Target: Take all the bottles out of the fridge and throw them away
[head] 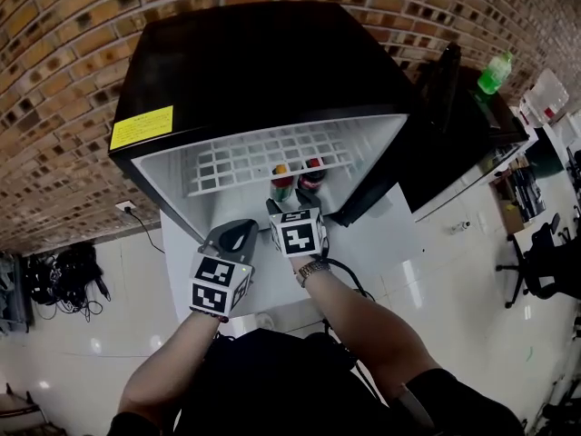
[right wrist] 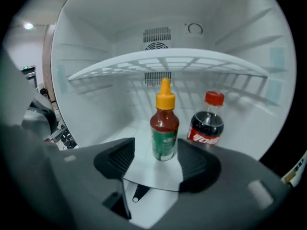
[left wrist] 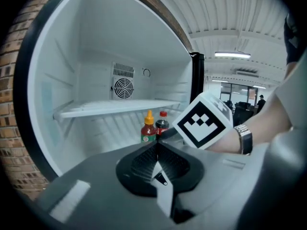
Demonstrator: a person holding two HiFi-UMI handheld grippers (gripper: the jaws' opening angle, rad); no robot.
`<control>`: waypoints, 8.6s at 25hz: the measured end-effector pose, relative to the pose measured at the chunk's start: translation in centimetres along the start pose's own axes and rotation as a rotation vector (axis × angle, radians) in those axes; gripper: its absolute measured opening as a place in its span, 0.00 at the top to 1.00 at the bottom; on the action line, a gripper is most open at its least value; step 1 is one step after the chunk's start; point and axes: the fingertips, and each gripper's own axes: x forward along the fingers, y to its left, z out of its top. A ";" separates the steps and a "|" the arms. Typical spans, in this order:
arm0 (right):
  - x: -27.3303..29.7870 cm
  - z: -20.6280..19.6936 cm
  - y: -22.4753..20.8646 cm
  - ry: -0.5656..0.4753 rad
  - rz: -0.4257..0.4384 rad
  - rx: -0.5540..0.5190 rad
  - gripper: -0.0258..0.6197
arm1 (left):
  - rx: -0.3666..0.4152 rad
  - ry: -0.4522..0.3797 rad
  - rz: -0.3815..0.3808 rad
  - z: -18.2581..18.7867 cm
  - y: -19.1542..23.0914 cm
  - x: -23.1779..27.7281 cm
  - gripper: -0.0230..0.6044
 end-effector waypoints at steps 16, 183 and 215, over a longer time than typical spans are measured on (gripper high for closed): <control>5.4 0.5 -1.8 0.045 -0.070 0.037 0.54 | -0.007 0.036 -0.028 -1.1 2.9 1.6 0.96; -22.8 -30.6 -10.4 0.164 0.183 0.166 0.56 | -0.062 0.247 0.032 -13.1 -28.6 4.2 0.96; -10.1 -4.7 -4.4 -0.065 0.066 0.007 0.55 | -0.038 0.006 0.128 -0.4 -7.7 1.6 0.96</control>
